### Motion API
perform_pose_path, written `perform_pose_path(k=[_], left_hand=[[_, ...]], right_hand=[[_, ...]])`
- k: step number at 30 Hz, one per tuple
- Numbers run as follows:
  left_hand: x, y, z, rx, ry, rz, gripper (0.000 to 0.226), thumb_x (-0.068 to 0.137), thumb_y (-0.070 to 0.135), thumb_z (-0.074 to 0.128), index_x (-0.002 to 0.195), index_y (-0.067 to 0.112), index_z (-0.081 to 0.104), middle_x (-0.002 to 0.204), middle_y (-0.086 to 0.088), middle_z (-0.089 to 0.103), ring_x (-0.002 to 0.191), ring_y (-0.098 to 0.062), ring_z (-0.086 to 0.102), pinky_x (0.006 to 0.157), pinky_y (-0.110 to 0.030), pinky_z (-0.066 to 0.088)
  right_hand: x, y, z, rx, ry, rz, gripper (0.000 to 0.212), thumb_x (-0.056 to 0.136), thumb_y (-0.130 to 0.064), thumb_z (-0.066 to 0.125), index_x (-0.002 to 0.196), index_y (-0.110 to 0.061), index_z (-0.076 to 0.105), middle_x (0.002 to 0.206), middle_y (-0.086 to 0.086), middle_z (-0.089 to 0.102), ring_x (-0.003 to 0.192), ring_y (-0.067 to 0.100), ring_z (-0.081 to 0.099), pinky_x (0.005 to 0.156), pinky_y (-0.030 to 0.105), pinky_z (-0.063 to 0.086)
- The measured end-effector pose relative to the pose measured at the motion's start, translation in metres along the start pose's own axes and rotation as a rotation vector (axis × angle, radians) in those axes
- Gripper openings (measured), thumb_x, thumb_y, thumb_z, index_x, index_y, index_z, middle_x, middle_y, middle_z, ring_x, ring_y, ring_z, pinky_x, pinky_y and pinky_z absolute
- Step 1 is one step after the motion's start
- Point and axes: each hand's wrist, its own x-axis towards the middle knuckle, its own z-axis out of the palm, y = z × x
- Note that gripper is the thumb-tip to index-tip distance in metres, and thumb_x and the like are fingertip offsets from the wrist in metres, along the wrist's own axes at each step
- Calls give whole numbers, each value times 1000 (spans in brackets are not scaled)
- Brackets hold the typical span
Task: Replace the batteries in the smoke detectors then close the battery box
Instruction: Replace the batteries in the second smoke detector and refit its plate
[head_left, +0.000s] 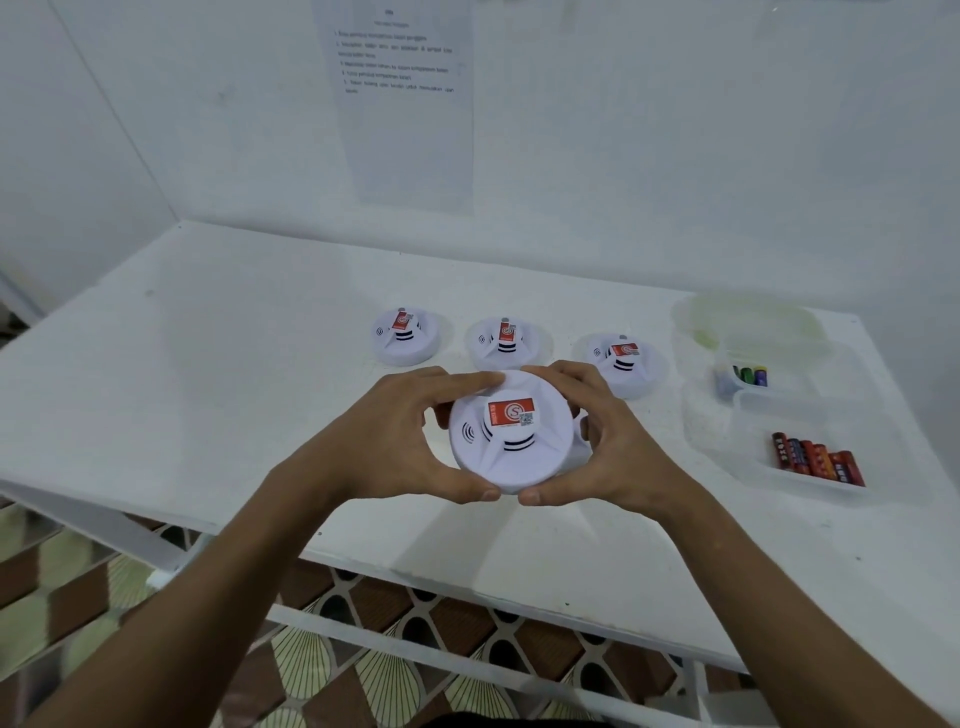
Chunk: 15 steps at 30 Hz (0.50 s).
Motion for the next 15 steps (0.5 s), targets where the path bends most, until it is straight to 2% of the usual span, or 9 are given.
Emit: perform_pose_path(k=[4,6,11,15], left_hand=[[-4,-2,-3,4,-11,3,87,55,51,87,134,40,51,106,16,65,94,-9,57,74,-7,39],[-6,-4,-5,10,-8,5,87,55,48,88,134,39,52,105,16,65,93,-9,57,74,-7,39],[-11,-5,-7,0,-3,13,88,54,58,81,134,38,52,106,16,65,92,-10,57,73,-8,41],[-15,-4,-7,-23,2,19,86,55,54,83,134,38,52,105,19,64,92,-8,56,73,-7,41]], right_hand=[[0,-1,7,-9,12,-2,100,45,-43,92,135,-42,49,135,-5,42,128,8,45,94,15,44],[-1,-2,9,-14,14,-3,102,45,-43,92,137,-40,49,135,-5,42,128,8,45,96,14,43],[-2,-3,14,-37,12,-7,104,46,-44,92,140,-37,48,136,-7,42,130,10,44,98,14,42],[-3,-5,16,-55,6,-8,104,46,-45,92,140,-38,48,137,-9,42,132,12,43,102,18,41]])
